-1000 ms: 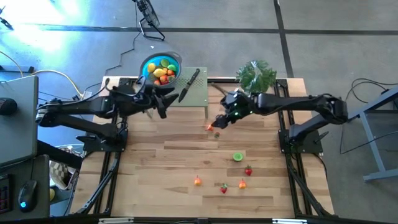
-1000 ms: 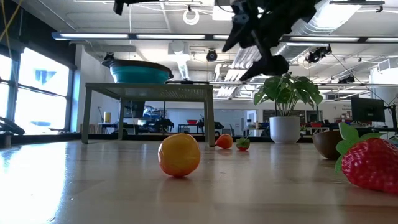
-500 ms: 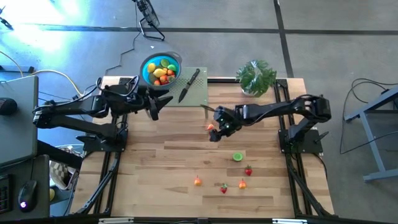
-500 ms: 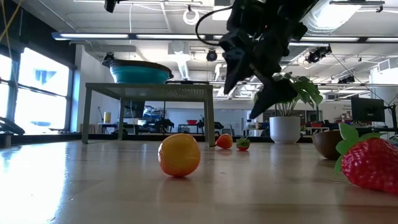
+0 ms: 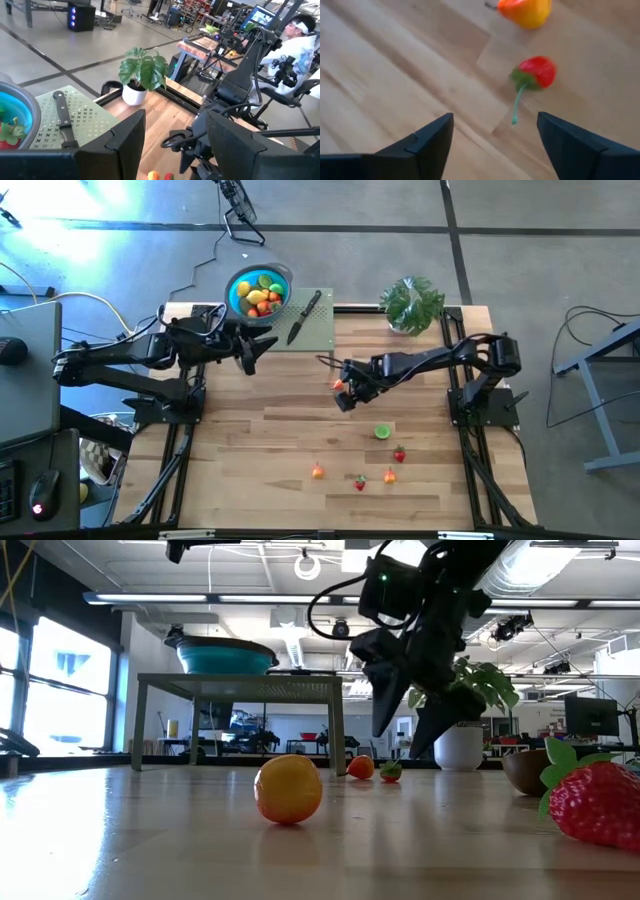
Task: Pick & Place Fruit
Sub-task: Put the strawberry into the strainer bowl on the shelf
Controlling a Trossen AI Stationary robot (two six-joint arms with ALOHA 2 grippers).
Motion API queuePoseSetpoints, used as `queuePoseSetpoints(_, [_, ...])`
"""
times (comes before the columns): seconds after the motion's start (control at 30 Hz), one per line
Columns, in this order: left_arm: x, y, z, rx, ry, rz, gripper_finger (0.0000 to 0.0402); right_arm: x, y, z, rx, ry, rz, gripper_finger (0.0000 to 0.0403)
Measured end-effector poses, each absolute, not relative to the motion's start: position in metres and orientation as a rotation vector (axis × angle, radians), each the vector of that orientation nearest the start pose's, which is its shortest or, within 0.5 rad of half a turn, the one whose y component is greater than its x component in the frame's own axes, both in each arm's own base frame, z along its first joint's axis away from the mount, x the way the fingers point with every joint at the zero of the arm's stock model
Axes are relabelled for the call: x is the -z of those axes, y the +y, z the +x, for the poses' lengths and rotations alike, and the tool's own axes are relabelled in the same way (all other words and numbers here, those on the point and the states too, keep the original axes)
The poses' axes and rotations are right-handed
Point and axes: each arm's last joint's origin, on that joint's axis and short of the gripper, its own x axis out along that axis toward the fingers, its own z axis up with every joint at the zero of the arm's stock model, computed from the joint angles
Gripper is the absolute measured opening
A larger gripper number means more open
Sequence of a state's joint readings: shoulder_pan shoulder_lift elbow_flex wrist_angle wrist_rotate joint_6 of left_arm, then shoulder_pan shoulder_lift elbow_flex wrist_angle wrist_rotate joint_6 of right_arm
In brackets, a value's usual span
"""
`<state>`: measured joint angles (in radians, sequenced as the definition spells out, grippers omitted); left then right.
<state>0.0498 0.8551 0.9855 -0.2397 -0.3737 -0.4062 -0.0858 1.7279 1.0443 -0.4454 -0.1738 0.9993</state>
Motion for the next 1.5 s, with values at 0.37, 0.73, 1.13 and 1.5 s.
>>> queuePoseSetpoints(0.37, [-0.384, 0.019, 0.175, -0.439, 0.021, -0.383, 0.0202, -0.161, -0.024, 0.331, 0.515, 1.092, 1.025, 0.0224])
queuePoseSetpoints(0.73, [-0.384, 0.019, 0.175, -0.44, 0.024, -0.382, 0.0202, -0.155, -0.022, 0.334, 0.535, 1.087, 0.993, 0.0211])
queuePoseSetpoints(1.13, [-0.384, 0.019, 0.175, -0.44, 0.022, -0.392, 0.0202, -0.154, -0.023, 0.333, 0.549, 1.088, 0.984, 0.0114])
queuePoseSetpoints(1.5, [-0.384, 0.019, 0.175, -0.44, 0.02, -0.4, 0.0202, -0.154, -0.022, 0.333, 0.536, 1.1, 0.987, 0.0011])
